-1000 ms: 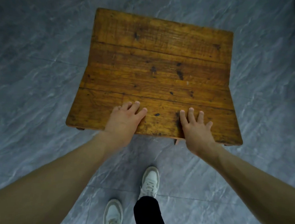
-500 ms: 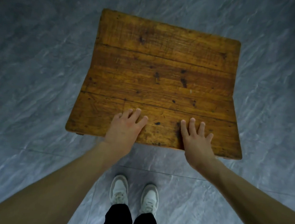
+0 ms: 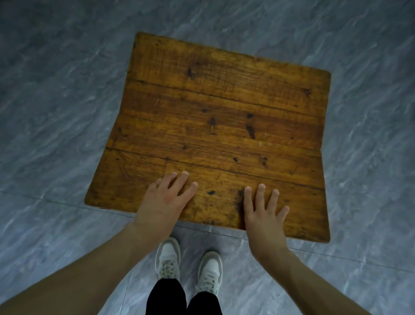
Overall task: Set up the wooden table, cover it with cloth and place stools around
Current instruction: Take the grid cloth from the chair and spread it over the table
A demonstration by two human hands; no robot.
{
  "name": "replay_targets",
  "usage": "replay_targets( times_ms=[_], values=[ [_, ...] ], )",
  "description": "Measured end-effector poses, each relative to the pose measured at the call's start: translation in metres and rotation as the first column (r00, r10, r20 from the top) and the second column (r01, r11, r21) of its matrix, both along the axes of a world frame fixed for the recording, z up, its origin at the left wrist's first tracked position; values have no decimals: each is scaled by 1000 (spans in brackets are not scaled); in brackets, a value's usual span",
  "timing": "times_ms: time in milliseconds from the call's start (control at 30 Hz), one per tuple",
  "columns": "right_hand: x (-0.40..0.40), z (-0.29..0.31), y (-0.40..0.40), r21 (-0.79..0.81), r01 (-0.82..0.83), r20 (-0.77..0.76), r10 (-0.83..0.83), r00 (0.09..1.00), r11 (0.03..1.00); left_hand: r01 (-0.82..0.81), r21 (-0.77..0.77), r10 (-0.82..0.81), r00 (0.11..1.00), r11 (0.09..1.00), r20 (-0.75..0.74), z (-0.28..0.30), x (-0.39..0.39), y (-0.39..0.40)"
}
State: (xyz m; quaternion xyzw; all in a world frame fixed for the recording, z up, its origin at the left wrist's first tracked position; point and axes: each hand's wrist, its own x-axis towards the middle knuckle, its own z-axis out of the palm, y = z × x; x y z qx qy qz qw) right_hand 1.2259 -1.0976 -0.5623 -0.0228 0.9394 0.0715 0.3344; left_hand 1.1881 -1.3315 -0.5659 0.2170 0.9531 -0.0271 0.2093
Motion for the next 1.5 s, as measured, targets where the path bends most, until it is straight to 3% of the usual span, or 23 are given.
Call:
replay_targets(
  times_ms=[433,833,967,1067,1200,1500],
  values=[
    [15,-83,-12,-12,143,-101,-143,985,990,6,47,-5,1000,999,-22,-84,18,-13],
    [17,-71,-19,-32,140,-75,-142,987,990,18,67,-12,995,998,-96,-85,21,-26],
    [22,-75,-15,-68,139,-98,-145,985,988,-25,95,29,999,995,-42,-86,21,-25],
    [19,-67,-2,-135,128,-90,-141,986,983,-72,127,64,996,989,65,-77,17,-24],
    [3,-35,14,-275,148,-37,-164,986,950,-215,277,160,965,936,210,-48,4,-22],
    [-37,110,12,-362,53,-270,-160,949,931,-299,374,300,952,878,57,107,-29,-18]
  ],
)
